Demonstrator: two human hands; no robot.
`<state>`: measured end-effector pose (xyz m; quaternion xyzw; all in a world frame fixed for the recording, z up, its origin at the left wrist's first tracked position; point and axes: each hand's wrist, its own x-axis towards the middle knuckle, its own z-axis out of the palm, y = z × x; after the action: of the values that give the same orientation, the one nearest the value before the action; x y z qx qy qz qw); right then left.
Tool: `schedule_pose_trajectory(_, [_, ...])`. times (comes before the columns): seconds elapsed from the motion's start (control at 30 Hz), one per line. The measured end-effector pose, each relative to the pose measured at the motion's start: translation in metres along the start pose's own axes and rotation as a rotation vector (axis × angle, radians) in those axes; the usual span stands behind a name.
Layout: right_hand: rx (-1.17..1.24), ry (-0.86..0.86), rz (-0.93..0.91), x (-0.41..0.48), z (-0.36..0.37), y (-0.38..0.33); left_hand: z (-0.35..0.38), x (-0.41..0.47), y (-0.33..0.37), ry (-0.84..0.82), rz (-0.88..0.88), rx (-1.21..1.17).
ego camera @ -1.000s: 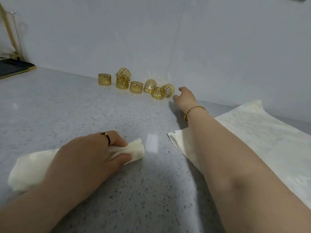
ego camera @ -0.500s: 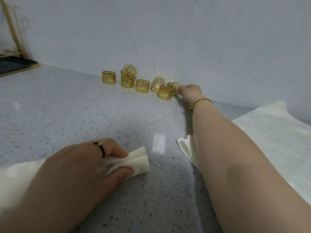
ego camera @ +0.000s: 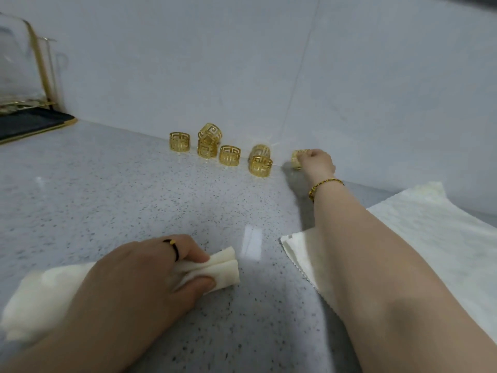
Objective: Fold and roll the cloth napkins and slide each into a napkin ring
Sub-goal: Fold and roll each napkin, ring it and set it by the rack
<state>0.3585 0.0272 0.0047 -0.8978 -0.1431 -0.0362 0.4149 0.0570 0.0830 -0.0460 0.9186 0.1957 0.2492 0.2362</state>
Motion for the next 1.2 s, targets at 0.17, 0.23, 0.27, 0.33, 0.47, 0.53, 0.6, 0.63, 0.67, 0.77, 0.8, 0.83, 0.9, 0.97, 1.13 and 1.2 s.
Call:
schedule_pose_trajectory(0.17, [0.01,0.049,-0.177,-0.067,-0.021,0.011,-0.02,-0.009,0.016,-0.064,-0.018,0.089])
schedule_pose_trajectory(0.23, [0.016,-0.023,-0.3,-0.096,-0.034,0.008,-0.023,-0.005,0.018,-0.092,-0.037,0.101])
schedule_pose_trajectory(0.27, [0.011,-0.092,-0.35,-0.114,-0.043,0.006,-0.023,-0.006,0.018,-0.084,-0.026,0.111])
schedule_pose_trajectory(0.33, [-0.033,-0.244,-0.432,-0.15,-0.058,0.003,-0.023,-0.009,0.022,-0.061,-0.005,0.121])
schedule_pose_trajectory(0.47, [-0.135,-0.421,-0.461,-0.223,-0.085,0.013,-0.021,-0.014,0.03,0.054,0.028,0.216])
schedule_pose_trajectory(0.53, [-0.206,-0.448,-0.438,-0.251,-0.1,0.017,-0.021,-0.018,0.033,0.073,0.014,0.278])
schedule_pose_trajectory(0.6, [-0.247,-0.437,-0.407,-0.27,-0.113,0.022,-0.02,-0.021,0.036,0.075,-0.006,0.298])
schedule_pose_trajectory(0.63, [-0.25,-0.431,-0.395,-0.276,-0.117,0.024,-0.02,-0.022,0.039,0.074,-0.023,0.292])
schedule_pose_trajectory(0.67, [-0.255,-0.428,-0.386,-0.282,-0.12,0.027,-0.018,-0.023,0.041,0.076,-0.038,0.28])
schedule_pose_trajectory(0.77, [-0.272,-0.389,-0.373,-0.296,-0.119,0.036,-0.015,-0.028,0.049,0.095,-0.126,0.199])
schedule_pose_trajectory(0.8, [-0.28,-0.371,-0.376,-0.299,-0.118,0.038,-0.013,-0.029,0.05,0.107,-0.149,0.187])
schedule_pose_trajectory(0.83, [-0.292,-0.355,-0.388,-0.301,-0.116,0.04,-0.012,-0.031,0.052,0.114,-0.171,0.181])
schedule_pose_trajectory(0.9, [-0.298,-0.321,-0.41,-0.301,-0.112,0.042,-0.011,-0.032,0.053,0.117,-0.2,0.171])
schedule_pose_trajectory(0.97, [-0.286,-0.282,-0.43,-0.297,-0.109,0.044,-0.011,-0.031,0.053,0.121,-0.214,0.165])
schedule_pose_trajectory(1.13, [0.051,-0.266,-0.287,-0.277,-0.117,0.052,-0.013,-0.028,0.053,0.127,-0.253,0.094])
schedule_pose_trajectory(1.2, [0.254,-0.246,-0.208,-0.272,-0.119,0.052,-0.014,-0.028,0.051,0.149,-0.274,0.0])
